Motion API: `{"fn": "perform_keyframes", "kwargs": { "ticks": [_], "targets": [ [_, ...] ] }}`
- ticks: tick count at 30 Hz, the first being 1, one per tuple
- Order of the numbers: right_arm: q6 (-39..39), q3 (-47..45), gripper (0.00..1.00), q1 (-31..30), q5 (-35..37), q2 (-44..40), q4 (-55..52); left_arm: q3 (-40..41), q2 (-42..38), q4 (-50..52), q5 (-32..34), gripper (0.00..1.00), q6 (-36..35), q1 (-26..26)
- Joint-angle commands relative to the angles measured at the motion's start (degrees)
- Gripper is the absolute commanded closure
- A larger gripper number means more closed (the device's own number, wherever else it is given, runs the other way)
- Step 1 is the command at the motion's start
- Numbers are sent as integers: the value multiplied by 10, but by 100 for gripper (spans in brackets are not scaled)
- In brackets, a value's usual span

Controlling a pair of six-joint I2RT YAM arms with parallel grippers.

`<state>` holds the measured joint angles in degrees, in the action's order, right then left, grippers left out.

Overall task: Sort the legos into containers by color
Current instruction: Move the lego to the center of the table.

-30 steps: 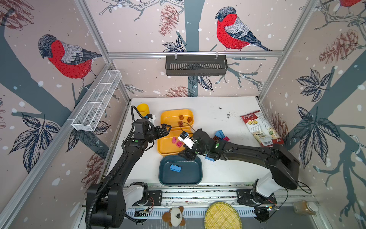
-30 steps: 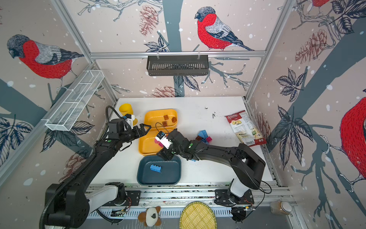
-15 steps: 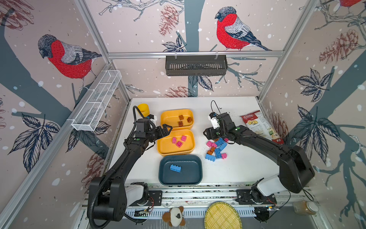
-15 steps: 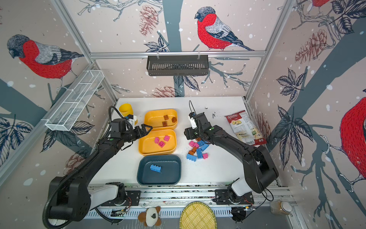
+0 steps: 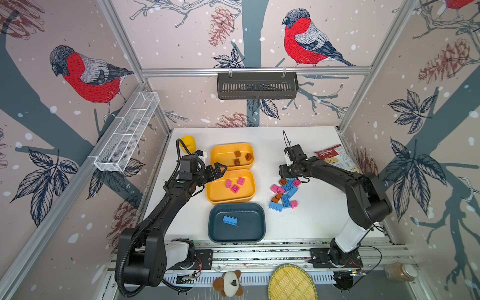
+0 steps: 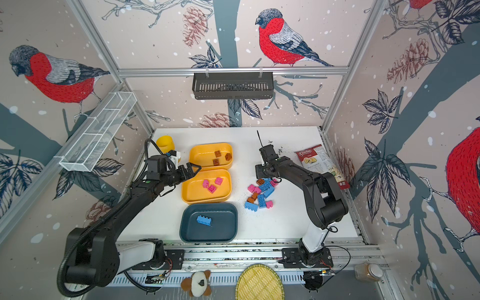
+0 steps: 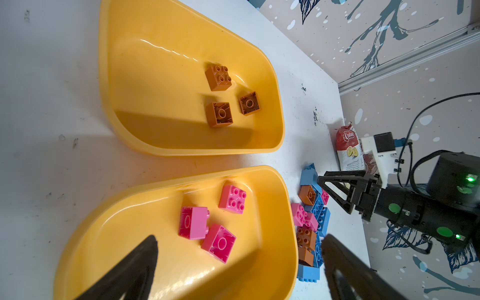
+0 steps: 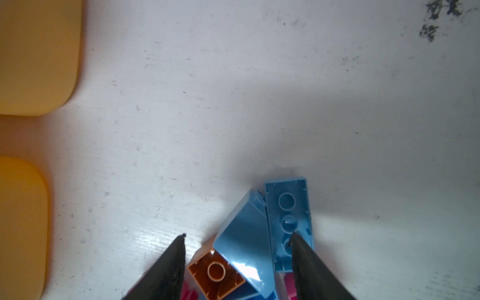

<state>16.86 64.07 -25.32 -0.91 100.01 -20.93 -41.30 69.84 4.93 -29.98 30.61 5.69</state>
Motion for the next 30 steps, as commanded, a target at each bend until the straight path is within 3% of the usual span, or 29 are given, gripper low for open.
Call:
{"fn": "perform_keyframes", "kwargs": {
  "ticks": [1, 12, 30],
  "targets": [
    [13, 11, 37, -4, 27, 15, 1, -4, 1, -18, -6, 3, -1, 0],
    [-8, 25, 52, -7, 53, 44, -14, -1, 1, -19, -6, 3, -1, 0],
    [-36, 37, 49, -17, 45, 54, -42, -2, 5, -19, -7, 3, -1, 1]
  ]
}}
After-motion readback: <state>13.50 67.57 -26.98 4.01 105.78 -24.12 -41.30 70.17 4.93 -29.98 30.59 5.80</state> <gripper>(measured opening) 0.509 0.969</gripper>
